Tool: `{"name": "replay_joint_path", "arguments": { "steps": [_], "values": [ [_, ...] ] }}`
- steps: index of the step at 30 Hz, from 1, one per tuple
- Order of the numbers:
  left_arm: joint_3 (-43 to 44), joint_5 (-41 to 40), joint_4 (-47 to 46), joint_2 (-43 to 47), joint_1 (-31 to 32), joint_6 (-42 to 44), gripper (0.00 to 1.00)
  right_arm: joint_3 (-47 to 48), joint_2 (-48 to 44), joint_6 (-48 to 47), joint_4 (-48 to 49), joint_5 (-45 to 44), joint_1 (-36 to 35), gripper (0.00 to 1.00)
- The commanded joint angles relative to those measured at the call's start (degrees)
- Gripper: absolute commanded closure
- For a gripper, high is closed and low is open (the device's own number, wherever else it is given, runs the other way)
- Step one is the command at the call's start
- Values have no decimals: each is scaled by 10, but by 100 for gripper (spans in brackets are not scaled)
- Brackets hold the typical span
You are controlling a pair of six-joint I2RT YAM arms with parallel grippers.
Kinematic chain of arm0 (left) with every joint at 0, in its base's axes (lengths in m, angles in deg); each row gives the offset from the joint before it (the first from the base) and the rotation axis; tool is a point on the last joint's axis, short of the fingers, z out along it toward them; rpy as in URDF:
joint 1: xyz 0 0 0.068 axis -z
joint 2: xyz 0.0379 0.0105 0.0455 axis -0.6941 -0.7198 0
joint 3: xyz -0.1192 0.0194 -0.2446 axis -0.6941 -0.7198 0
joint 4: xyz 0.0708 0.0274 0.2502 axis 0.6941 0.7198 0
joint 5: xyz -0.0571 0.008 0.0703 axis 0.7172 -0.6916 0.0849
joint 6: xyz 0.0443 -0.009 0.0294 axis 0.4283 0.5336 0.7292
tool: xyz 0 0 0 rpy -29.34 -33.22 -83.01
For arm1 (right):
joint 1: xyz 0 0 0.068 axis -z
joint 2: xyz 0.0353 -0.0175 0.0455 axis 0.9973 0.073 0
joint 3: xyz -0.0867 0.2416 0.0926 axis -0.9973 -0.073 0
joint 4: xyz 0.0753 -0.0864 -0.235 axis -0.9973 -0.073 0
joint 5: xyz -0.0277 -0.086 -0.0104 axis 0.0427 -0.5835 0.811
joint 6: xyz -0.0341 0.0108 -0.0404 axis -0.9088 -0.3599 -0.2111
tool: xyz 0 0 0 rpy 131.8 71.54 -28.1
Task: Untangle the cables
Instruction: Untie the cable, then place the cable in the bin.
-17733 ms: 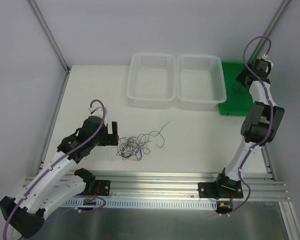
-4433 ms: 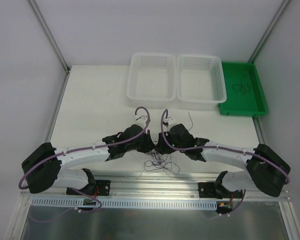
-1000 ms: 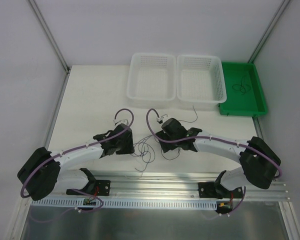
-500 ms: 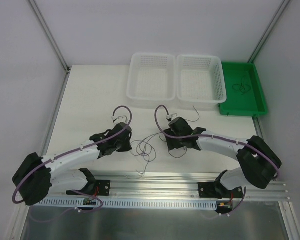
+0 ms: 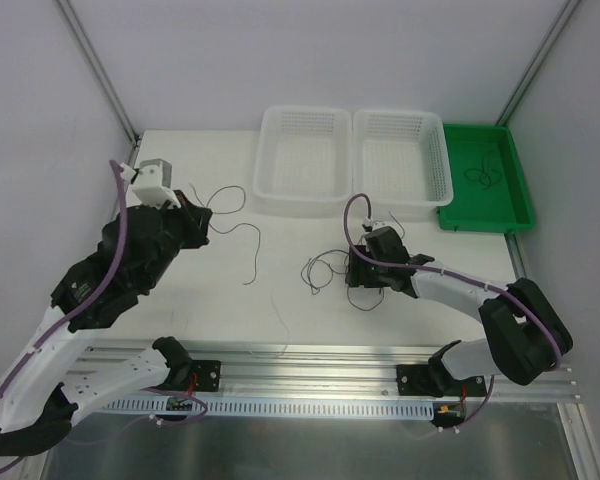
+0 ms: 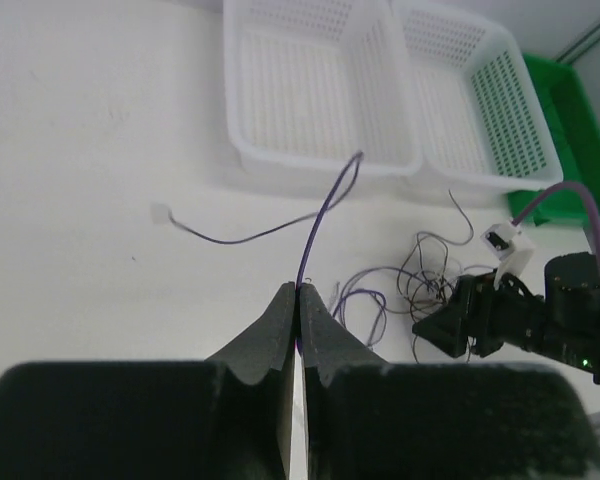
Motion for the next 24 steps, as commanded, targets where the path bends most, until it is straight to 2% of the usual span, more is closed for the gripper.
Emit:
{"name": "replay_joint_path", "arguments": {
  "steps": [1,8,12,15,21,24],
  "values": [
    [77,-48,64,-7,-4,77,100,-25,4,17,-25,28,4,38],
    [142,-60,71,-40,-4,108,100,-24,-51,2,-50,23,3,37],
    [158,-40,69,-87,-5,116,100,-23,-116,-16,-64,59,-8,36],
    [173,-23,65,-121,-7,123,100,-7,-164,-35,-103,52,-34,36],
    [235,15,26,-263,-46,150,100,30,-317,-57,-199,-6,-67,35],
    [300,2,3,-343,-56,167,100,48,-390,-66,-249,-30,-67,34]
  ]
}}
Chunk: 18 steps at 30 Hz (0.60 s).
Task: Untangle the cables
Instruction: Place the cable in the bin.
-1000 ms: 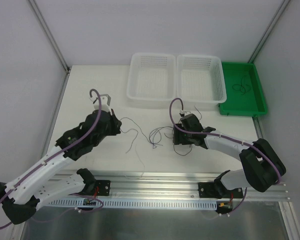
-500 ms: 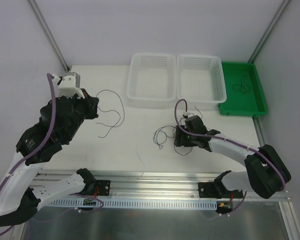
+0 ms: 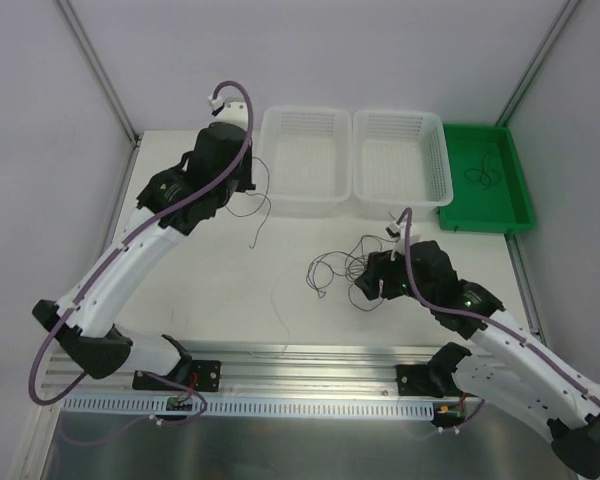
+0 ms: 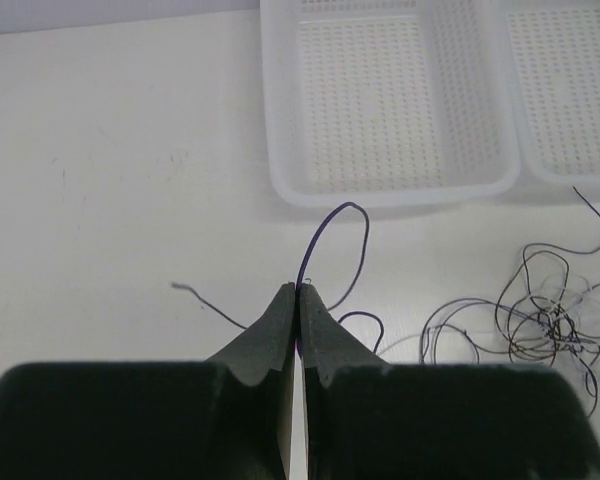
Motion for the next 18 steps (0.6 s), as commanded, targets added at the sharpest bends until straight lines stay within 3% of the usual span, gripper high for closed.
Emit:
{"name": "replay_joint_path", "arguments": {
  "steps": [1,11,18],
  "values": [
    [97,8,-48,-73,-15,41,100,42,-68,-25,-83,-54,-2,33],
    [337,35,-144,-318,-58,98,100,78,-167,-32,-204,-116,-1,1],
    [383,84,-243,-458,-95,89,100,72,-184,-29,-219,-117,-2,3]
  ]
}}
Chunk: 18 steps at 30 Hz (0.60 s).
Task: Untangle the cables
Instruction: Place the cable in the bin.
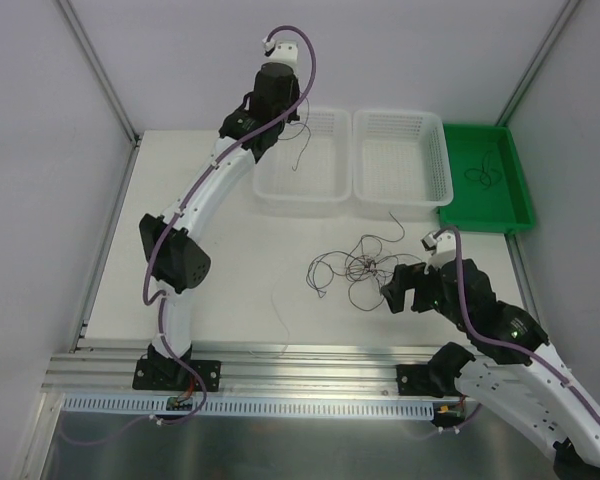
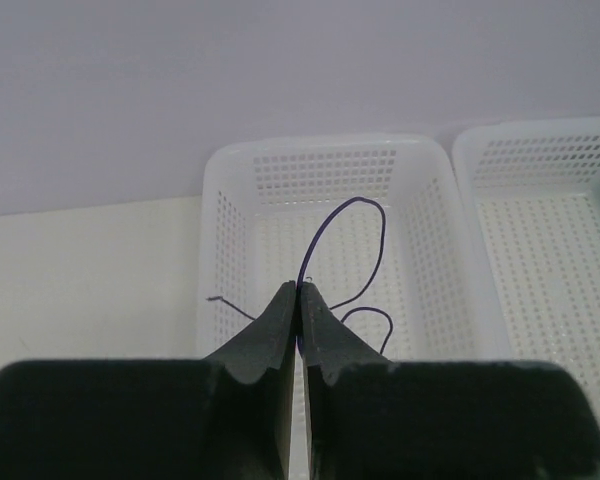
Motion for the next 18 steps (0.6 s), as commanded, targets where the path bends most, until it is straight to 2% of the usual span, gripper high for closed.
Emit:
{"name": "replay_joint_path", "arguments": {
  "steps": [1,5,7,9,10,11,12,15,16,18],
  "values": [
    [18,46,-75,-53,-18,-1,97,13,-4,-3,-20,-13,-1,3],
    [-3,69,-89,-110,-32,-28,84,2,9,-6,-14,-7,-2,3],
    [-14,76,-91,-118,-36,-25,80,-1,14,-6,-7,-1,-2,3],
    [-41,76,-91,-104,-36,-15,70,-6,22,-6,1,4,-1,3],
    [-53,77,-91,-94,-36,-15,63,-8,24,-6,3,4,-1,3],
    [-82,79,-92,-65,-36,-16,61,-9,30,-6,8,5,-2,3],
    [-98,90,-93,-47,-35,-19,48,-10,34,-7,14,5,-2,3],
    [-174,127,-94,33,-31,-41,35,-11,48,-6,22,-5,-1,3],
    [-193,137,-92,52,-27,-45,27,-10,52,-3,22,-12,-2,3],
    [-256,148,-93,105,-19,-51,21,-6,70,6,13,-35,0,3]
  ]
}}
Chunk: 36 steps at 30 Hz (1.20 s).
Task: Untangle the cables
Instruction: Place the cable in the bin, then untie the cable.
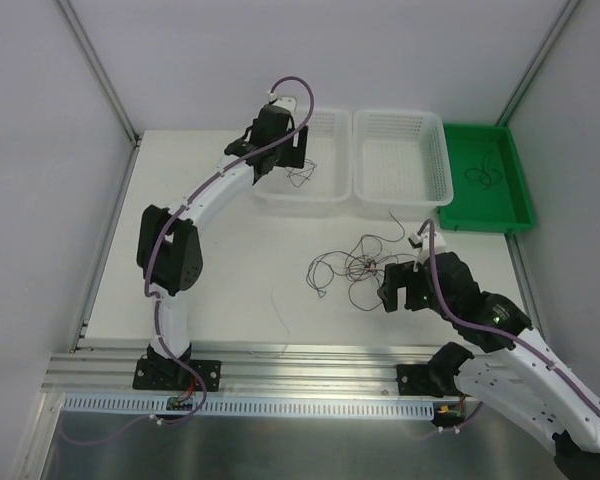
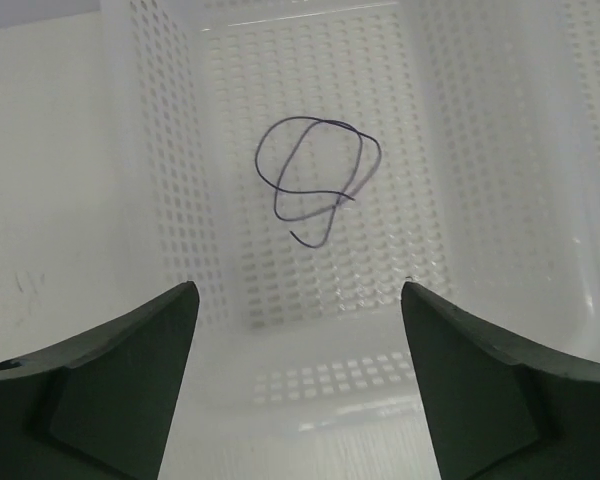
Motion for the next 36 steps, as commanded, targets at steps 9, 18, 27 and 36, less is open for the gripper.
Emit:
{"name": "replay_joint_path", "arguments": {
  "steps": [9,18,27,36],
  "values": [
    [-269,135,-33,247,127,101,13,-21,19,39,19,-28,12,3],
    [-342,189,-59,220,189,163,20,-57,-17,47,56,35,14,2],
    [-283,182,-60,92,226,225,33,-47,-30,38,37,52,13,2],
    [-213,160,-60,1,226,247,47,-37,-18,29,39,54,13,2]
  ]
}}
